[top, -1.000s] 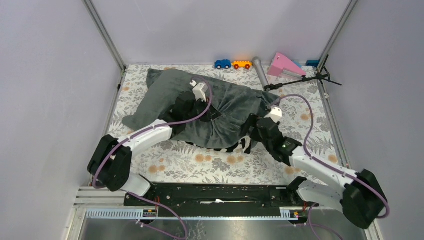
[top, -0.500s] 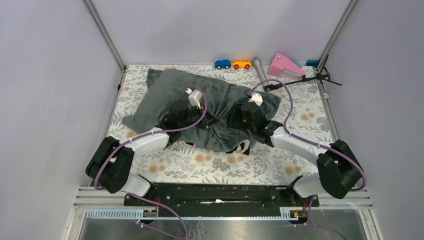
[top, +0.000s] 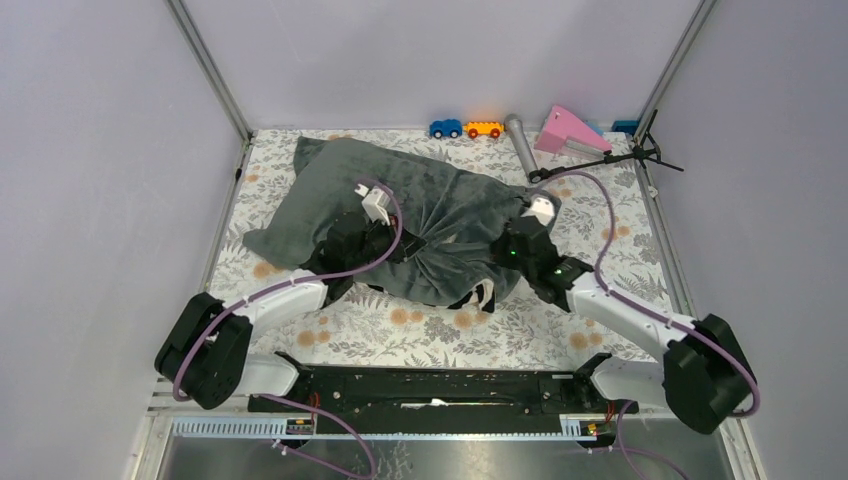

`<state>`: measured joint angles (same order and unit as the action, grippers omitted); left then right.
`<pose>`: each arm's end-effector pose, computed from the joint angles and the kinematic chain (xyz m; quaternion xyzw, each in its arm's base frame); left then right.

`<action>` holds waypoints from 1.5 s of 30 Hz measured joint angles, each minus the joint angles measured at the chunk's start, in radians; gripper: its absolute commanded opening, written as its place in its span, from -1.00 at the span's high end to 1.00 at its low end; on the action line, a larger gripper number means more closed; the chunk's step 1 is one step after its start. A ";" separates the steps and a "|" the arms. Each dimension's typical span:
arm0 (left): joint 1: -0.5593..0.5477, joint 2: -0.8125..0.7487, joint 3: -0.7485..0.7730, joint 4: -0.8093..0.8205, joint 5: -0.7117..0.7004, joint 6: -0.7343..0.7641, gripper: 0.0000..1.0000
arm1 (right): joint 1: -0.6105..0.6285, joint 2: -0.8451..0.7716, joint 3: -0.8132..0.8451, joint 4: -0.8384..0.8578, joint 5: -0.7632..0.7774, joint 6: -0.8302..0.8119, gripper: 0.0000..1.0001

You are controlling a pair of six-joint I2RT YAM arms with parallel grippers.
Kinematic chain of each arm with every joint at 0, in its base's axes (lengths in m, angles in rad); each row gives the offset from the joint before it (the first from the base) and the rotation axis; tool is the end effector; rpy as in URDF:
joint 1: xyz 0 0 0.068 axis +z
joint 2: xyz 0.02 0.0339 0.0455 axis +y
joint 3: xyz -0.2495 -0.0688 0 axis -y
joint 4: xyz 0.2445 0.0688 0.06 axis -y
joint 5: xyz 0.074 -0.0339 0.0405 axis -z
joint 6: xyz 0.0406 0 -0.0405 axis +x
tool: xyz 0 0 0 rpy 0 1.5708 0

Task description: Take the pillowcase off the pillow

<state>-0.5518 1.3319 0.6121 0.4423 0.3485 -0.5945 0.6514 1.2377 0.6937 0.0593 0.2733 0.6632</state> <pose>0.2416 -0.1650 0.2091 0.0877 0.7881 -0.4380 0.4235 0.2283 0.1603 0.2214 0.0754 0.8477 0.2205 0.4765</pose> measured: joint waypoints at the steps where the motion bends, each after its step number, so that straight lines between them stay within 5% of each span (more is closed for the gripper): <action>1: 0.001 -0.010 -0.007 -0.005 -0.022 0.001 0.99 | -0.015 -0.021 -0.015 -0.017 0.019 -0.004 1.00; 13: 0.019 -0.024 -0.023 -0.022 -0.105 0.004 0.83 | -0.122 -0.160 -0.125 -0.153 0.074 -0.070 1.00; 14: 0.019 -0.013 -0.022 -0.023 -0.093 0.005 0.83 | -0.122 -0.159 -0.117 -0.154 0.061 -0.084 0.88; 17: 0.019 0.012 -0.021 -0.023 -0.064 0.011 0.83 | -0.122 -0.157 -0.093 -0.158 0.045 -0.107 -0.08; 19: 0.019 0.013 -0.021 -0.021 -0.055 0.014 0.82 | -0.123 -0.157 -0.082 -0.159 0.038 -0.124 -0.44; 22: 0.019 0.013 -0.018 -0.018 -0.034 0.018 0.82 | -0.124 -0.157 -0.069 -0.160 -0.001 -0.169 -0.75; 29: 0.016 0.027 -0.009 0.000 0.021 0.019 0.82 | -0.124 -0.052 0.064 -0.168 -0.119 -0.243 -0.99; 33: 0.010 0.028 -0.008 0.001 0.028 0.023 0.83 | -0.124 0.063 0.113 -0.153 -0.136 -0.248 -0.93; 36: 0.007 0.036 -0.004 0.001 0.030 0.028 0.85 | -0.132 0.137 0.113 -0.160 -0.135 -0.233 -0.54; 40: 0.006 0.040 -0.003 -0.002 0.015 0.034 0.90 | -0.200 0.178 0.083 -0.153 -0.164 -0.176 0.22; 45: 0.006 0.038 -0.003 -0.005 -0.040 0.037 0.98 | -0.252 0.104 -0.042 -0.109 -0.160 -0.119 0.62</action>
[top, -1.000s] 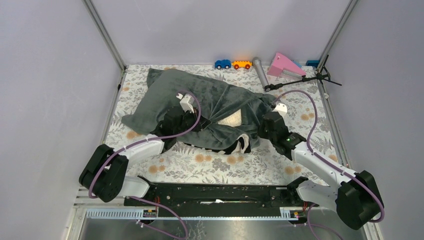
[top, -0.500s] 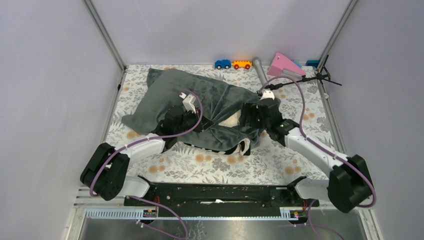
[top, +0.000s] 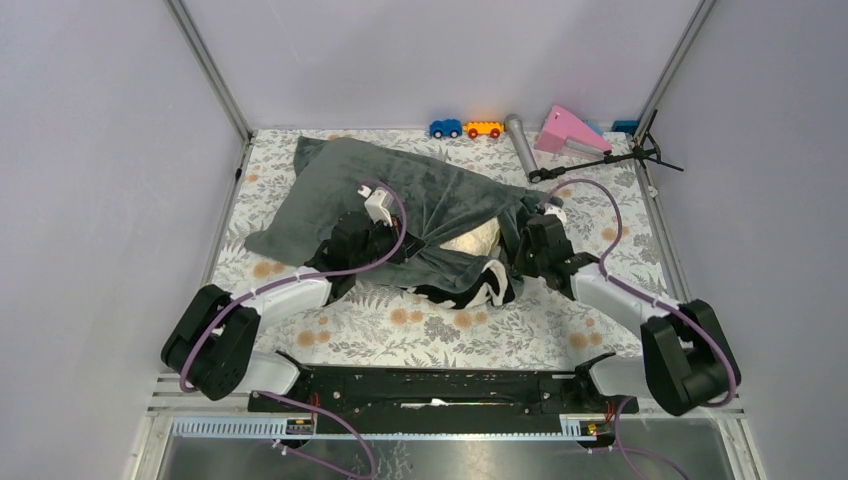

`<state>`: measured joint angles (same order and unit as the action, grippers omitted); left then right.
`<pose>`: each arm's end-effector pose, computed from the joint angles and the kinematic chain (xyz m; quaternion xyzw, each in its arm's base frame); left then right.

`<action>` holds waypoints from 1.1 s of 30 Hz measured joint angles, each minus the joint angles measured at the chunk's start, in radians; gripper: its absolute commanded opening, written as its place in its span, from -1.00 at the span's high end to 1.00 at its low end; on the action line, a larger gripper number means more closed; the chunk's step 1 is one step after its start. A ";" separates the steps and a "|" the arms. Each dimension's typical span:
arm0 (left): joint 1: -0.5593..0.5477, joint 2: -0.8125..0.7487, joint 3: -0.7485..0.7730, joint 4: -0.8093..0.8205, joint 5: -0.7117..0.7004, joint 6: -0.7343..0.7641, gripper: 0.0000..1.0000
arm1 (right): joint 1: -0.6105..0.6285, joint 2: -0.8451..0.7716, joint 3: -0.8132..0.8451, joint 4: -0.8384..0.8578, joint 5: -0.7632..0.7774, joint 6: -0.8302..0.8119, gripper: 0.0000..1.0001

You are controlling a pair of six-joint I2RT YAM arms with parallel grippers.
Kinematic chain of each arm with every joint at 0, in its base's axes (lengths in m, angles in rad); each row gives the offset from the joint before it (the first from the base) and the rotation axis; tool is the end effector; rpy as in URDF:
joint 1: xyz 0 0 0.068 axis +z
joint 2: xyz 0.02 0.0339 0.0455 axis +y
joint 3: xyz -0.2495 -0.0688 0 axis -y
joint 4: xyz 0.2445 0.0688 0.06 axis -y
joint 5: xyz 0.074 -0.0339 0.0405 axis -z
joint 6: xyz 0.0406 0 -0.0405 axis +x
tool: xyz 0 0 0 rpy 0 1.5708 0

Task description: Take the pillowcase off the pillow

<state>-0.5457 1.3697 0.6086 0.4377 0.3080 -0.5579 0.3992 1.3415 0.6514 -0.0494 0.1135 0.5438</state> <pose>0.2461 -0.1639 0.1970 0.0847 0.8027 -0.4086 0.4262 0.2547 0.1025 0.1700 0.0888 0.9093 0.1369 0.3827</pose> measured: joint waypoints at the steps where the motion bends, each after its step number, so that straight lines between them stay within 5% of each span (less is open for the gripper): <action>1: 0.000 -0.003 -0.001 -0.002 -0.012 0.000 0.99 | 0.001 -0.028 -0.028 0.016 -0.006 0.001 0.63; 7: 0.001 -0.102 -0.051 -0.060 -0.116 -0.027 1.00 | -0.003 -0.096 -0.087 0.119 -0.200 -0.052 0.98; 18: -0.020 -0.741 -0.265 -0.365 -0.197 -0.180 1.00 | 0.147 0.063 -0.073 0.202 -0.486 -0.124 1.00; 23: -0.208 -1.017 -0.283 -0.450 -0.193 -0.235 1.00 | 0.216 0.092 -0.060 0.226 -0.544 -0.143 1.00; 26: -0.294 -1.028 -0.283 -0.455 -0.202 -0.238 1.00 | 0.217 0.113 -0.042 0.204 -0.489 -0.137 1.00; 33: -0.373 -0.784 -0.251 -0.533 -0.344 -0.232 1.00 | 0.204 0.196 0.053 0.118 -0.393 -0.112 1.00</action>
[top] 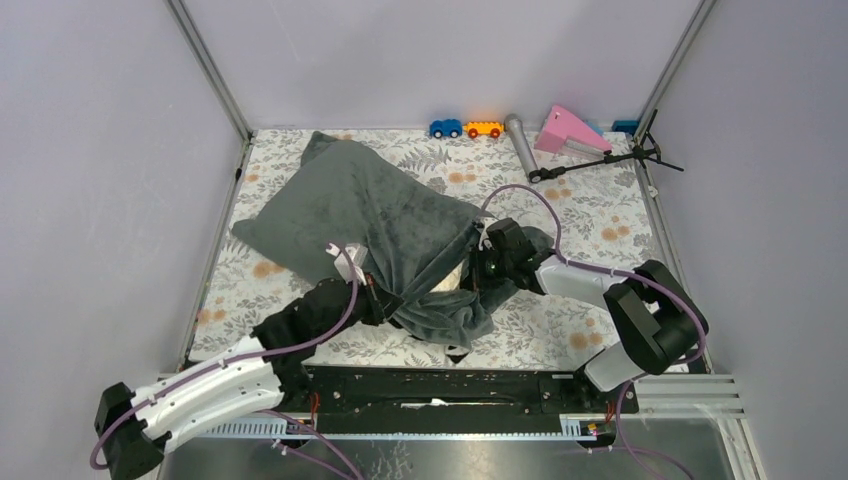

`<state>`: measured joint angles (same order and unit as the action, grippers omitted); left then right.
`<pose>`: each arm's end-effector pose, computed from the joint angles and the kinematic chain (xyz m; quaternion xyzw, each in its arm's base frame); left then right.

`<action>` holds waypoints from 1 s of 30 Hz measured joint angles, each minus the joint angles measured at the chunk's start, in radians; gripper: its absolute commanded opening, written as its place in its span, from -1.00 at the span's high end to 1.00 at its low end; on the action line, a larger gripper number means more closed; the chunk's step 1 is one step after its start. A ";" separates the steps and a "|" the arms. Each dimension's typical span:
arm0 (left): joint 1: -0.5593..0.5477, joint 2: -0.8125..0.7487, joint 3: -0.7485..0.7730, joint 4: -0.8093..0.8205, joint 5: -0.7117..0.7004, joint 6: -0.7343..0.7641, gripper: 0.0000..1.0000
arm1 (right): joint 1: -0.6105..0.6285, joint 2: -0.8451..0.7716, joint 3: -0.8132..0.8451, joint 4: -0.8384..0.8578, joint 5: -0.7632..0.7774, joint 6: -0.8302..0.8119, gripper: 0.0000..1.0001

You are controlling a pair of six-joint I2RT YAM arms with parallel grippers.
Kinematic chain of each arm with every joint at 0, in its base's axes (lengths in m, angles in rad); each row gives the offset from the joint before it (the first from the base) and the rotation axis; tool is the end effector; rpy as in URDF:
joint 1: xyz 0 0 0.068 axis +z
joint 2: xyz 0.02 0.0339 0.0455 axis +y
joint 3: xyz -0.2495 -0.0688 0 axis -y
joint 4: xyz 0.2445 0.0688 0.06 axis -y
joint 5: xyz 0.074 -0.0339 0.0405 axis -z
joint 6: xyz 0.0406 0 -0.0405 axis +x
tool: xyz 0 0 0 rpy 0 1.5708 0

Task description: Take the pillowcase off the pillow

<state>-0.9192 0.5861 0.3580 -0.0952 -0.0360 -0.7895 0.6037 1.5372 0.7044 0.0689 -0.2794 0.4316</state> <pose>0.1058 -0.1363 0.2183 0.0421 0.8105 -0.4308 0.3945 0.2424 0.1807 0.1442 -0.1327 0.9027 0.3037 0.2745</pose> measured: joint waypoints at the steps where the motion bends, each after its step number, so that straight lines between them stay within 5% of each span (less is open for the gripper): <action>1: 0.000 0.033 0.024 -0.053 -0.064 -0.015 1.00 | -0.001 -0.004 0.000 -0.007 0.011 0.002 1.00; 4: 0.042 0.135 0.097 -0.160 -0.179 -0.047 1.00 | -0.002 -0.051 -0.019 -0.013 0.069 0.003 1.00; 12: 0.258 0.243 0.179 -0.220 -0.183 -0.034 1.00 | -0.002 -0.389 -0.194 0.044 0.282 0.023 0.80; 24: 0.269 0.363 0.411 -0.325 -0.181 0.109 0.97 | -0.006 -0.482 -0.332 0.185 0.311 0.035 1.00; 30: 0.273 0.406 0.530 -0.411 -0.160 0.146 -0.03 | -0.011 -0.500 -0.350 0.208 0.285 0.033 1.00</action>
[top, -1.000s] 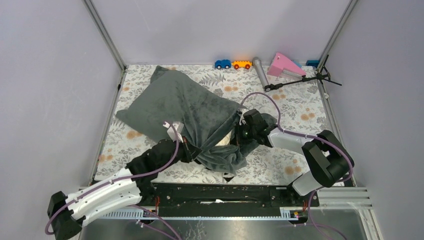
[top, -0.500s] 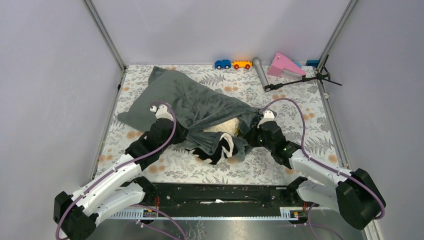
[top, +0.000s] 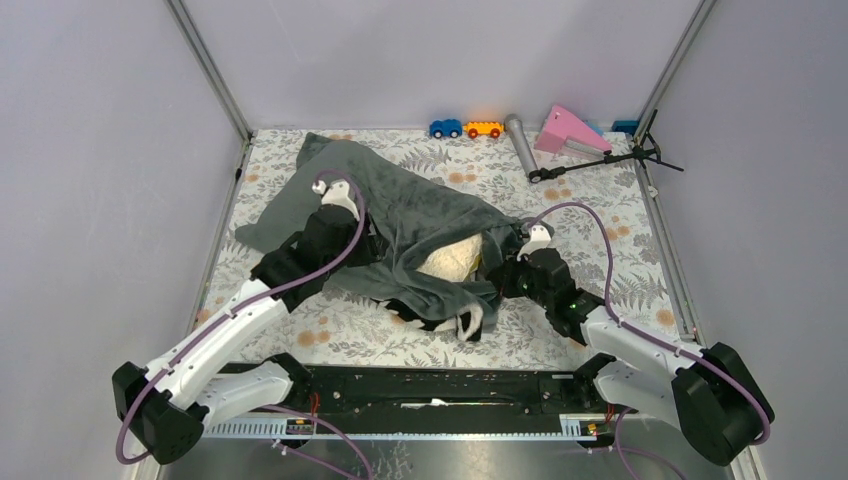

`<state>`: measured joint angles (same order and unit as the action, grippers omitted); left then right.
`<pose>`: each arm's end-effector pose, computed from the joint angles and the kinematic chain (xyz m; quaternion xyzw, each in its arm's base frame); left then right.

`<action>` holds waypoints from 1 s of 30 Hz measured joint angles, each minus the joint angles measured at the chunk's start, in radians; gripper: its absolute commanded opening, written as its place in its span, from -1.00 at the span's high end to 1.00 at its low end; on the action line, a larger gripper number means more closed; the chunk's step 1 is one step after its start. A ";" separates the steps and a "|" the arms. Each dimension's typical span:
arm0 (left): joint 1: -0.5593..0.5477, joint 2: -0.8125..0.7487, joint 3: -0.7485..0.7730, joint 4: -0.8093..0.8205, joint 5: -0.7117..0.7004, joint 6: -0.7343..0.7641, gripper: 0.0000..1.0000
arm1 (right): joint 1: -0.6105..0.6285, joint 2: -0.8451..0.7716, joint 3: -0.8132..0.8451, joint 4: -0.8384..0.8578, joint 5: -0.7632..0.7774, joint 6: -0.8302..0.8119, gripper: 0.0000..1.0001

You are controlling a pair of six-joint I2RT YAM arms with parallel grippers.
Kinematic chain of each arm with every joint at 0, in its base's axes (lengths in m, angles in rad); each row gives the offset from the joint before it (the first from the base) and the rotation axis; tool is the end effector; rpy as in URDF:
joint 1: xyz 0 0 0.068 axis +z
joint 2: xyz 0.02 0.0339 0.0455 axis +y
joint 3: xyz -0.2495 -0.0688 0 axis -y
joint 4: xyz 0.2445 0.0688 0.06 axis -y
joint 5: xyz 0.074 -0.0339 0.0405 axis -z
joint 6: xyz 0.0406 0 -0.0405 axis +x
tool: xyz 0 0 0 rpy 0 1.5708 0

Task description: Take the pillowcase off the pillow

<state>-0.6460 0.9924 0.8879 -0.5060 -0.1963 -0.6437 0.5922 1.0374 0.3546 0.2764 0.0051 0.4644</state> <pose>0.1855 -0.1299 0.2913 -0.0442 0.8827 -0.2068 0.4196 0.1876 0.1259 0.1753 -0.0519 0.8336 0.2753 0.4760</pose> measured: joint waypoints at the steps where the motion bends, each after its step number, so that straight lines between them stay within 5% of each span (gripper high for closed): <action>1: 0.000 0.000 0.022 -0.007 0.006 0.000 -0.05 | -0.002 -0.001 -0.001 -0.001 0.000 -0.001 0.98; 6: -0.129 0.065 0.194 -0.054 -0.055 -0.003 -0.01 | -0.005 -0.001 -0.001 0.000 -0.018 -0.005 0.91; 12: -0.382 0.335 0.457 -0.086 -0.125 0.063 0.16 | -0.005 -0.008 -0.005 0.000 -0.025 -0.008 1.00; 22: -0.420 0.663 0.522 -0.109 -0.094 0.180 0.07 | -0.005 -0.128 -0.058 0.003 0.023 0.003 1.00; 30: -0.418 0.866 0.652 -0.148 -0.161 0.217 -0.65 | -0.005 -0.142 -0.065 0.006 0.038 0.008 1.00</action>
<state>-1.0645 1.8584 1.5398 -0.6537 -0.3569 -0.4271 0.5869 0.8959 0.2897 0.2821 0.0433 0.4721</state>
